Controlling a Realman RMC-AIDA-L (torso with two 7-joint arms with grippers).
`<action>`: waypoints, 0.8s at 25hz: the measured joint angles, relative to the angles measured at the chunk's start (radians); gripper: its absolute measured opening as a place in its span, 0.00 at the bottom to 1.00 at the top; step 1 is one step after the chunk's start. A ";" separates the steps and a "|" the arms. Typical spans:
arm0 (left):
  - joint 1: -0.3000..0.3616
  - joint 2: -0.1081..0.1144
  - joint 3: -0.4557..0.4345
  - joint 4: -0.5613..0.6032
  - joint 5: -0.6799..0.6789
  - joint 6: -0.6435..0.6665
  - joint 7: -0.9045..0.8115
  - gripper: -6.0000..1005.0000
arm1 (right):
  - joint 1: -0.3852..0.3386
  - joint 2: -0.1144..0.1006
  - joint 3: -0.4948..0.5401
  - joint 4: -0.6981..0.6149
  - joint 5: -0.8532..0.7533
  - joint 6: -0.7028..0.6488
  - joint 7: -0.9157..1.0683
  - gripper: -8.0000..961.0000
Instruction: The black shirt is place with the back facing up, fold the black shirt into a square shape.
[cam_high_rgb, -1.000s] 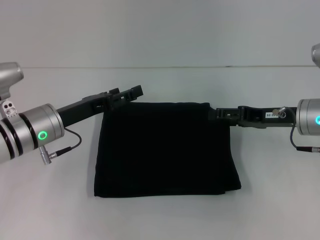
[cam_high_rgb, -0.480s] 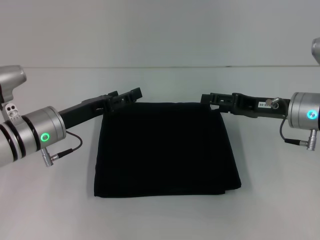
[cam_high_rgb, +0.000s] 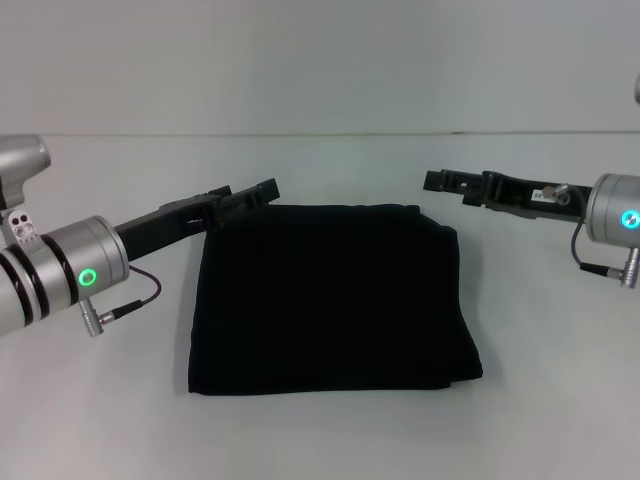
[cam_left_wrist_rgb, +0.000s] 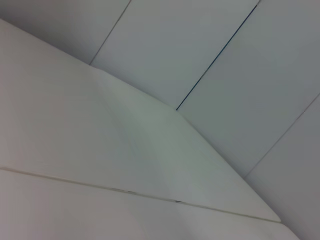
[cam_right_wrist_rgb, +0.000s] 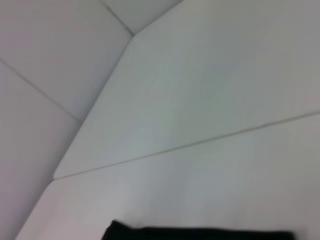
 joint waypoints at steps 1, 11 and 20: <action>0.001 0.000 0.000 0.000 0.000 0.000 0.000 0.96 | 0.000 -0.004 0.002 0.000 0.000 0.004 0.000 0.97; 0.004 -0.003 0.000 -0.005 0.002 -0.015 0.006 0.96 | 0.001 -0.059 -0.057 0.004 -0.086 -0.060 0.171 0.97; 0.001 -0.003 0.000 -0.011 -0.001 -0.027 0.023 0.96 | 0.031 -0.023 -0.068 0.021 -0.101 -0.051 0.179 0.96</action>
